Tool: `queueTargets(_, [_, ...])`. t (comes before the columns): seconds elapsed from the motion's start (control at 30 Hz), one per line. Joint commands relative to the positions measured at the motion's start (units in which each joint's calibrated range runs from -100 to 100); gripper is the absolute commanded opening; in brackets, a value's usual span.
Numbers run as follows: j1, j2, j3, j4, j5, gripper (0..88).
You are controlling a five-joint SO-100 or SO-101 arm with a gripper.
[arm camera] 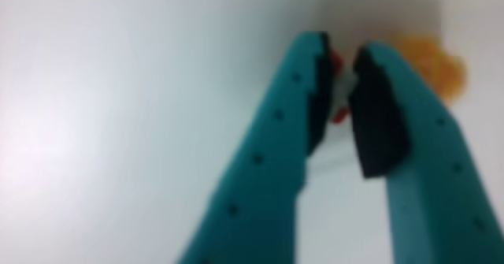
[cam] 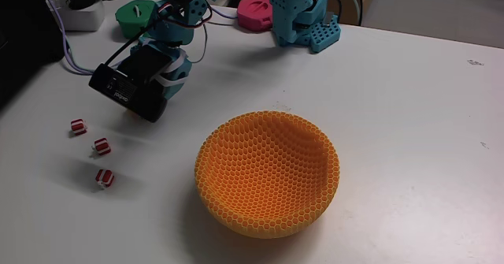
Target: Place cube pieces into the yellow basket
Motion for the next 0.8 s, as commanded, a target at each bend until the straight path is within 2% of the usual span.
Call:
queueTargets(0.0, [-1.65,-1.62,-4.97,5.36,1.76,0.0])
queueTargets(0.27, [-11.06,-3.7,-32.6,33.07,3.27,0.0])
queueTargets(0.5, [-17.02,-3.89,-40.5,40.98,1.17,0.0])
queueTargets(0.67, [-18.42,-3.89,-38.47,43.24,0.0,0.8])
queueTargets(0.77, [-16.19,-3.7,-29.04,39.42,-0.1,15.2])
